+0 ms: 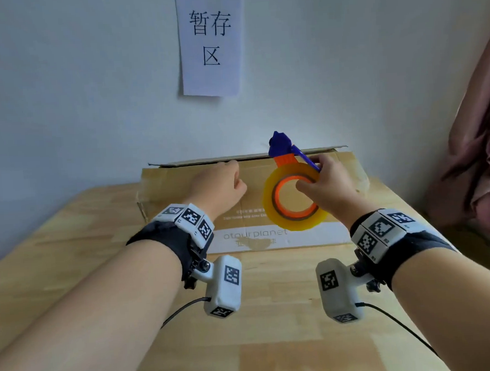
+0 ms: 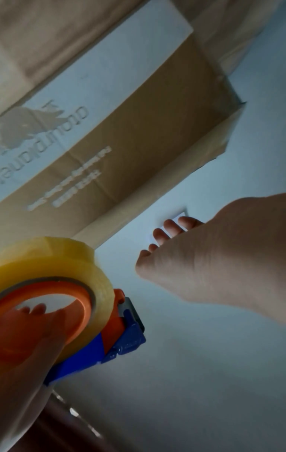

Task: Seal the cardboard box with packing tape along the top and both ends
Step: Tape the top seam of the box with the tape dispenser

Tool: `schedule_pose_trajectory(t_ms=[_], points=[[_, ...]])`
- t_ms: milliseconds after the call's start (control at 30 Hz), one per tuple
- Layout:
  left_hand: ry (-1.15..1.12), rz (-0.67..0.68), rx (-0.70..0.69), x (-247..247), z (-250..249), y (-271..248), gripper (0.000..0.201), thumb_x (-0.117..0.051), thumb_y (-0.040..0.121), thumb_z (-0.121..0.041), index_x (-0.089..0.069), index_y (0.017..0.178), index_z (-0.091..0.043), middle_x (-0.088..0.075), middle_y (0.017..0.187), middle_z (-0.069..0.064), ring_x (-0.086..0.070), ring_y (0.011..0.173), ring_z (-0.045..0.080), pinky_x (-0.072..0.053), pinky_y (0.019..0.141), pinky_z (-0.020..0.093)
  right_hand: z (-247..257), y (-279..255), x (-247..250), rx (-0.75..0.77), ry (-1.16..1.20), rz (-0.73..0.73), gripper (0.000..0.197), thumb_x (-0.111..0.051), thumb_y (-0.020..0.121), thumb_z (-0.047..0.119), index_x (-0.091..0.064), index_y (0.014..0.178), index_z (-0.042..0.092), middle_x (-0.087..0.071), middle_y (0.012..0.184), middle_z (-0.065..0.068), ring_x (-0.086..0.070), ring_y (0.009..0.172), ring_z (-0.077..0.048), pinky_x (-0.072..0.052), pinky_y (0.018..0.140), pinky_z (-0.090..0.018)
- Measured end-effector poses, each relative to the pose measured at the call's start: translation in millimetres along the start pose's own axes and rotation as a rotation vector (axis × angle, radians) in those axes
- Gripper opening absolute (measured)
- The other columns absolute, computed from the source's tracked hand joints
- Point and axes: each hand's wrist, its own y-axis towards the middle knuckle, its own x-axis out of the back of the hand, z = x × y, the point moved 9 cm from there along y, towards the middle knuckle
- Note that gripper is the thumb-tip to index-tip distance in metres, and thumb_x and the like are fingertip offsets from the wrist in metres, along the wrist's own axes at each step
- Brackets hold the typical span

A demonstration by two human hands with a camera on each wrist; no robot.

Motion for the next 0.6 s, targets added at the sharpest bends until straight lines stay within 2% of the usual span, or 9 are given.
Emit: schedule_pose_trajectory(t_ms=[67, 167, 267, 333, 433, 533, 600], points=[[-0.006, -0.013, 0.040, 12.8, 30.9, -4.1, 0.017, -0.044, 0.089, -0.027, -0.052, 0.086, -0.012, -0.058, 0.082, 0.002, -0.055, 0.072, 0.023, -0.041, 0.057, 0.032, 25.9, 9.1, -22.0, 0.038, 0.030, 0.046, 0.047, -0.069, 0.076, 0.022, -0.053, 0.119, 0.015, -0.060, 0.103, -0.007, -0.057, 0.074, -0.017, -0.037, 0.052, -0.018], [0.020, -0.026, 0.123, 28.5, 79.1, -10.1, 0.016, -0.044, 0.089, -0.028, -0.053, 0.089, -0.014, -0.057, 0.087, 0.000, -0.054, 0.076, 0.022, -0.042, 0.061, 0.032, 63.5, 21.2, -53.3, 0.080, 0.044, 0.109, 0.049, -0.068, 0.079, 0.018, -0.048, 0.124, 0.014, -0.059, 0.089, 0.000, -0.055, 0.061, -0.012, -0.040, 0.047, -0.018], [0.023, -0.028, 0.181, 33.6, 122.2, -8.9, 0.017, -0.044, 0.090, -0.027, -0.054, 0.093, -0.014, -0.056, 0.093, 0.002, -0.053, 0.082, 0.021, -0.044, 0.065, 0.032, 92.8, 35.0, -82.8, 0.119, 0.034, 0.152, 0.050, -0.067, 0.080, 0.017, -0.046, 0.124, 0.016, -0.056, 0.079, 0.007, -0.056, 0.059, -0.011, -0.041, 0.047, -0.019], [0.021, -0.007, 0.195, 28.6, 146.4, -2.4, 0.020, -0.044, 0.091, -0.029, -0.054, 0.100, -0.014, -0.054, 0.103, 0.003, -0.053, 0.093, 0.021, -0.045, 0.071, 0.033, 107.7, 47.3, -103.0, 0.134, 0.029, 0.177, 0.050, -0.068, 0.079, 0.017, -0.045, 0.124, 0.018, -0.057, 0.082, 0.004, -0.056, 0.061, -0.011, -0.041, 0.048, -0.019], [0.018, 0.079, 0.229, 9.6, 181.0, 15.1, 0.034, -0.044, 0.094, -0.034, -0.049, 0.121, -0.014, -0.044, 0.124, 0.007, -0.044, 0.116, 0.024, -0.045, 0.089, 0.038, 127.1, 71.7, -128.1, 0.166, 0.023, 0.178, 0.053, -0.069, 0.077, 0.017, -0.045, 0.124, 0.018, -0.059, 0.098, -0.004, -0.058, 0.072, -0.017, -0.043, 0.054, -0.021], [-0.035, 0.187, 0.303, -15.4, 219.9, 36.2, 0.051, -0.045, 0.093, -0.047, -0.039, 0.137, -0.022, -0.026, 0.145, 0.009, -0.034, 0.130, 0.030, -0.038, 0.103, 0.043, 142.6, 100.5, -146.4, 0.179, 0.026, 0.151, 0.056, -0.070, 0.076, 0.016, -0.044, 0.125, 0.018, -0.060, 0.105, -0.006, -0.060, 0.082, -0.021, -0.050, 0.066, -0.028], [-0.096, 0.274, 0.351, -34.8, 244.1, 48.3, 0.063, -0.045, 0.089, -0.057, -0.031, 0.144, -0.028, -0.012, 0.154, 0.007, -0.034, 0.134, 0.030, -0.034, 0.108, 0.043, 149.3, 119.2, -157.8, 0.178, 0.028, 0.139, 0.057, -0.069, 0.074, 0.017, -0.045, 0.125, 0.018, -0.060, 0.106, -0.006, -0.060, 0.084, -0.023, -0.053, 0.070, -0.032]])
